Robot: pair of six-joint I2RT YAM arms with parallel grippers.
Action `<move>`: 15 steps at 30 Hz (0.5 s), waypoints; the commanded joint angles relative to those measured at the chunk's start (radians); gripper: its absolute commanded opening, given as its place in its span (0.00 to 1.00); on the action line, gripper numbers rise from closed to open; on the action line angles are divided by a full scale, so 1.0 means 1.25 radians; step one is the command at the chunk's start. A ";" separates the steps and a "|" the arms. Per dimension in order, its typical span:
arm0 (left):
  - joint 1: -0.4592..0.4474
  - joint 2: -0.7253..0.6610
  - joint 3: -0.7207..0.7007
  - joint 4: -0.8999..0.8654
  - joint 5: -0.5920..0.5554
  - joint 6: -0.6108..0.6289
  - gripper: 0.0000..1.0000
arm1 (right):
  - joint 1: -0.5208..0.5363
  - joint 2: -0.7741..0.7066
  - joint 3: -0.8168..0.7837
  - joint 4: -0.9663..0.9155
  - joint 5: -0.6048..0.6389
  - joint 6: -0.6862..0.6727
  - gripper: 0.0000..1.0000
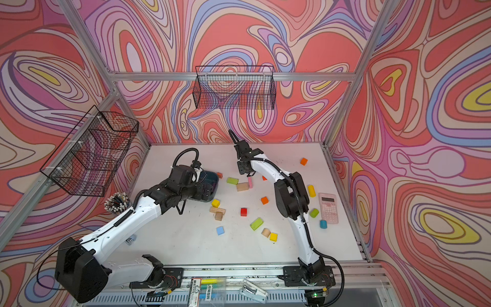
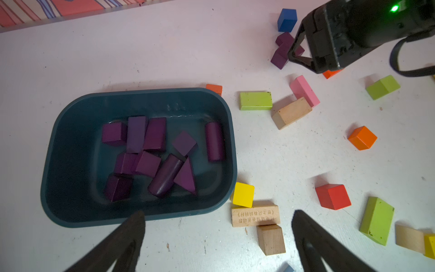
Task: Pick purple bricks into the storage bin
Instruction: Pick up the building block from the center of the board.
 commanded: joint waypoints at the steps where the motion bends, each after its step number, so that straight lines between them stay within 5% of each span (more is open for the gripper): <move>1: -0.004 0.004 0.048 -0.085 -0.028 0.020 1.00 | -0.009 0.034 0.014 -0.002 -0.032 -0.036 0.58; 15: -0.004 -0.042 -0.006 -0.089 -0.037 0.042 1.00 | -0.021 0.109 0.091 -0.003 -0.051 -0.056 0.56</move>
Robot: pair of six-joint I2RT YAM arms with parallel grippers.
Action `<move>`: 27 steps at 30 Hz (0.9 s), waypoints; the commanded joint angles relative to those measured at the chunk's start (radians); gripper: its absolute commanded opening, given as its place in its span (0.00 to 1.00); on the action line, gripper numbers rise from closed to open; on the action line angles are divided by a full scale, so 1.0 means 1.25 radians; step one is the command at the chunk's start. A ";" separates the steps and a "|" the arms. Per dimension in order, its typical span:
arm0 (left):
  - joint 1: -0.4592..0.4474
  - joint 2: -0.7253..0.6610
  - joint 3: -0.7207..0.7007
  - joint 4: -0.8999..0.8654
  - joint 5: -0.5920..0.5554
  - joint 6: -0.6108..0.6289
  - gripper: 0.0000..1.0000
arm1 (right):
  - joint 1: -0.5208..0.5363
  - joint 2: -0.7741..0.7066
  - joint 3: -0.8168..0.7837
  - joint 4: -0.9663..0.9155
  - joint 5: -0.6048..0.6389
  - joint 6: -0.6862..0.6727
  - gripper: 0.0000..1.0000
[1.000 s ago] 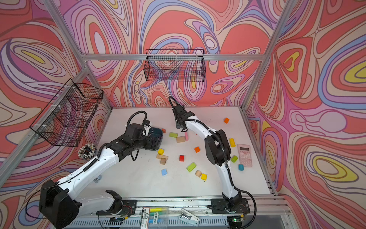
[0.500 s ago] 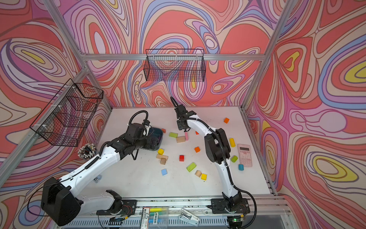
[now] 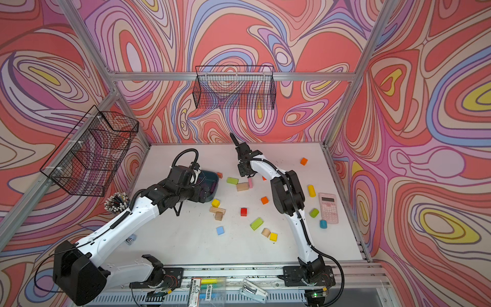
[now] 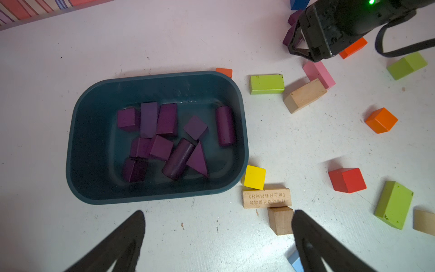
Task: Pick purple bricks into the storage bin
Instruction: Pick up the building block from the center of the board.
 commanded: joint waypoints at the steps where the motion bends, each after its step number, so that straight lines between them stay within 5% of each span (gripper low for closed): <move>1: -0.004 -0.016 -0.003 -0.025 -0.015 0.019 1.00 | -0.004 0.026 0.038 -0.011 -0.007 -0.021 0.56; 27: -0.004 -0.028 -0.005 -0.014 -0.027 0.027 1.00 | -0.004 0.106 0.143 -0.024 0.021 -0.023 0.52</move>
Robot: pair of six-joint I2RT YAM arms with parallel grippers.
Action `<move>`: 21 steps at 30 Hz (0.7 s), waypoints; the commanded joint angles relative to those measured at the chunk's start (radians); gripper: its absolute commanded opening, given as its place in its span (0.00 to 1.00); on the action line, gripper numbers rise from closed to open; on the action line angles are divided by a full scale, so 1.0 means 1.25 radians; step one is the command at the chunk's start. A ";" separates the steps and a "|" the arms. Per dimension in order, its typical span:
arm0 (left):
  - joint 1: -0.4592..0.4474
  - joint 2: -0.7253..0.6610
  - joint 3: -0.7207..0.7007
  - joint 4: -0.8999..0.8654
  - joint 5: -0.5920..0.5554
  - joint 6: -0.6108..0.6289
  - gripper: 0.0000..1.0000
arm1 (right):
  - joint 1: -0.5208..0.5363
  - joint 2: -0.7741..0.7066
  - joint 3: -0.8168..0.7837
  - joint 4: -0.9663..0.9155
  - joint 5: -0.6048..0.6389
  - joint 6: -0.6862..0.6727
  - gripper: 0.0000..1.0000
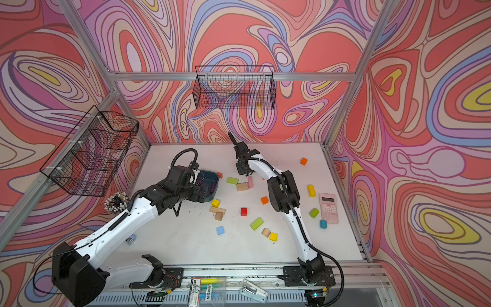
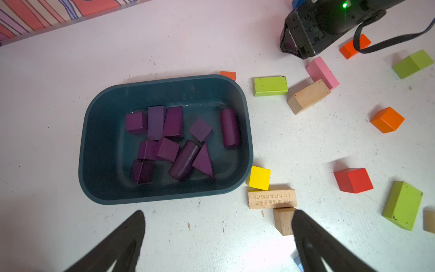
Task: Pick purple bricks into the storage bin
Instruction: Pick up the building block from the center of the board.
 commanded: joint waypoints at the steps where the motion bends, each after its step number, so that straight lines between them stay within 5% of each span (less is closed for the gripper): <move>1: -0.004 -0.020 -0.005 -0.014 -0.010 0.010 1.00 | -0.005 0.022 0.031 -0.003 0.013 0.010 0.53; 21: -0.003 -0.032 -0.013 0.008 -0.013 0.004 1.00 | -0.003 0.040 0.032 0.053 0.028 0.130 0.52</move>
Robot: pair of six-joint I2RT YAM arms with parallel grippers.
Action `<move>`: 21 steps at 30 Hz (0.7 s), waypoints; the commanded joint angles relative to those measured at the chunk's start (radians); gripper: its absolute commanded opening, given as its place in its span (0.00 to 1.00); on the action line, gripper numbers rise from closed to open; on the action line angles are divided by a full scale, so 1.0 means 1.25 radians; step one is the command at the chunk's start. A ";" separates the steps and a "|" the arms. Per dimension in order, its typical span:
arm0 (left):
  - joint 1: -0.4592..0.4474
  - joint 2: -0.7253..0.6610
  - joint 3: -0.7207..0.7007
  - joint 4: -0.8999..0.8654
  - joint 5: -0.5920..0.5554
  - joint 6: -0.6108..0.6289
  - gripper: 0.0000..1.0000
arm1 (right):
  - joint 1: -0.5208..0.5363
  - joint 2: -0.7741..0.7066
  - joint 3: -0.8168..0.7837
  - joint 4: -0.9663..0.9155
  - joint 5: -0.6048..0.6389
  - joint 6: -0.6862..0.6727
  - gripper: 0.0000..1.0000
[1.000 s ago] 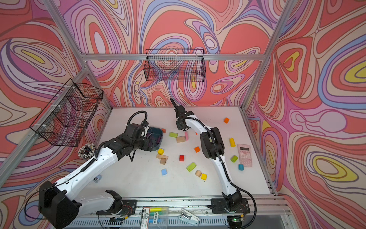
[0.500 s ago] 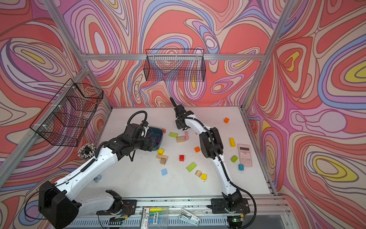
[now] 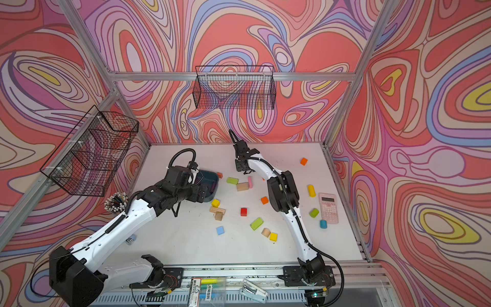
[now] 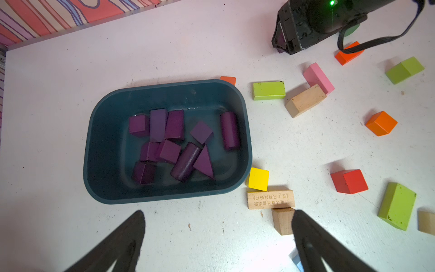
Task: Pick purple bricks into the storage bin
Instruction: Pick up the building block from the center of the board.
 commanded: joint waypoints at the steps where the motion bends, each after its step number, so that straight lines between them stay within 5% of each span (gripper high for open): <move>1: -0.004 -0.009 -0.008 0.007 -0.010 0.004 1.00 | -0.002 0.031 0.012 0.014 0.024 0.018 0.52; 14: -0.003 0.020 -0.006 0.025 -0.030 0.011 1.00 | -0.001 0.015 0.024 0.035 0.015 0.023 0.25; 21: 0.013 0.067 0.051 -0.016 -0.065 -0.033 1.00 | 0.000 -0.076 -0.023 0.056 0.011 0.036 0.23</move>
